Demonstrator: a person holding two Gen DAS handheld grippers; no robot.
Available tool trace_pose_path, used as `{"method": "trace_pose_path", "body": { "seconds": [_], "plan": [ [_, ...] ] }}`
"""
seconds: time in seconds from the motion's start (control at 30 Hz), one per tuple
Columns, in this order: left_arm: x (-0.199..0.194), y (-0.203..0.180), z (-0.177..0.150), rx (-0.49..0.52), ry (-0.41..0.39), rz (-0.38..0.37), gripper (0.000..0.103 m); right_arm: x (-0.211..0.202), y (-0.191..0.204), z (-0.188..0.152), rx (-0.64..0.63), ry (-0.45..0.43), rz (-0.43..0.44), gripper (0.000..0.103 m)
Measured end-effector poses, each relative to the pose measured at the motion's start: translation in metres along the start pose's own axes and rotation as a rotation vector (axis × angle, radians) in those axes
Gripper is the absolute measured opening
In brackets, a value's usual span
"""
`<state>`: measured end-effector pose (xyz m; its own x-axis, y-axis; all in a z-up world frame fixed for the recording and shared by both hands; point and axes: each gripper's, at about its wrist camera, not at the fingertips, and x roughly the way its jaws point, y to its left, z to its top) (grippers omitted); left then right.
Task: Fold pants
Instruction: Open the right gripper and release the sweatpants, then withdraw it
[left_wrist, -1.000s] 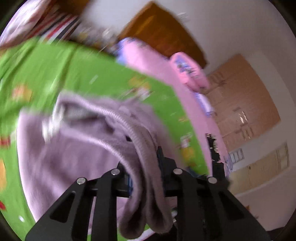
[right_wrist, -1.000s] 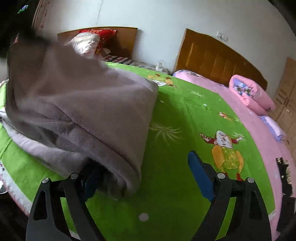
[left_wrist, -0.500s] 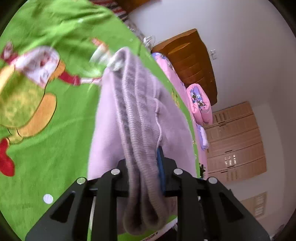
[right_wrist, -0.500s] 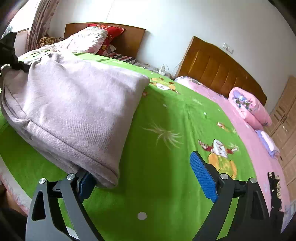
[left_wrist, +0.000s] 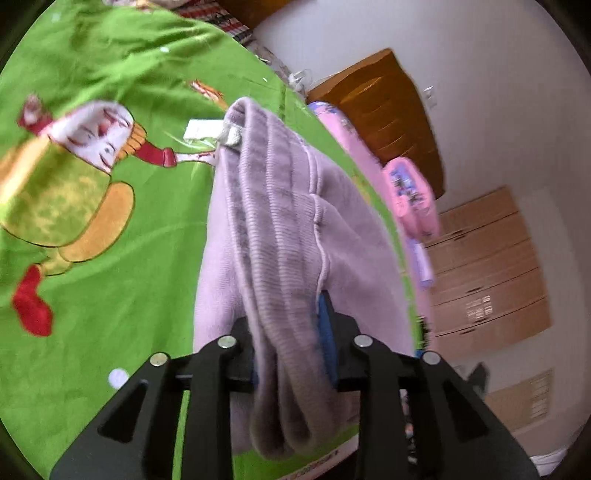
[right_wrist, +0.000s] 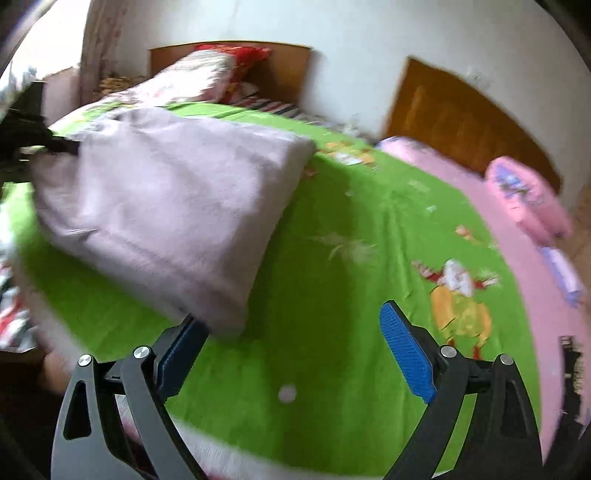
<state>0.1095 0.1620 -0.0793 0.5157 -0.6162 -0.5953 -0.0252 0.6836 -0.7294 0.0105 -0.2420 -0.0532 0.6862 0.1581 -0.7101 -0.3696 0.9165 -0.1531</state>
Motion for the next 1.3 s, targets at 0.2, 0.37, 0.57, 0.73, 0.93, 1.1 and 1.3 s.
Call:
{"method": "trace_pose_path", "body": {
  "seconds": [0.2,0.37,0.57,0.73,0.93,1.1,1.3],
  "plan": [
    [-0.049,-0.078,0.017,0.134,-0.269,0.521,0.083,-0.033,-0.022,0.039,0.077,-0.180,0.325,0.089],
    [-0.001,-0.164,0.015,0.436,-0.160,0.279,0.095,0.013,-0.016,0.108,0.048,-0.223,0.602,0.090],
    [0.065,-0.127,0.001,0.425,0.008,0.345,0.094,0.080,-0.007,0.152,0.022,-0.087,0.695,0.090],
    [0.067,-0.106,-0.027,0.606,-0.027,0.325,0.094,0.122,-0.003,0.163,0.017,0.042,0.685,0.090],
    [0.070,-0.105,-0.028,0.586,-0.037,0.340,0.095,0.158,-0.036,0.180,0.157,0.071,0.505,0.088],
    [0.063,-0.098,-0.027,0.580,-0.039,0.332,0.096,0.137,0.004,0.201,0.014,0.045,0.670,0.090],
    [0.065,-0.100,-0.025,0.579,-0.032,0.344,0.096,0.190,0.025,0.214,-0.082,0.183,0.560,0.091]
  ]
}}
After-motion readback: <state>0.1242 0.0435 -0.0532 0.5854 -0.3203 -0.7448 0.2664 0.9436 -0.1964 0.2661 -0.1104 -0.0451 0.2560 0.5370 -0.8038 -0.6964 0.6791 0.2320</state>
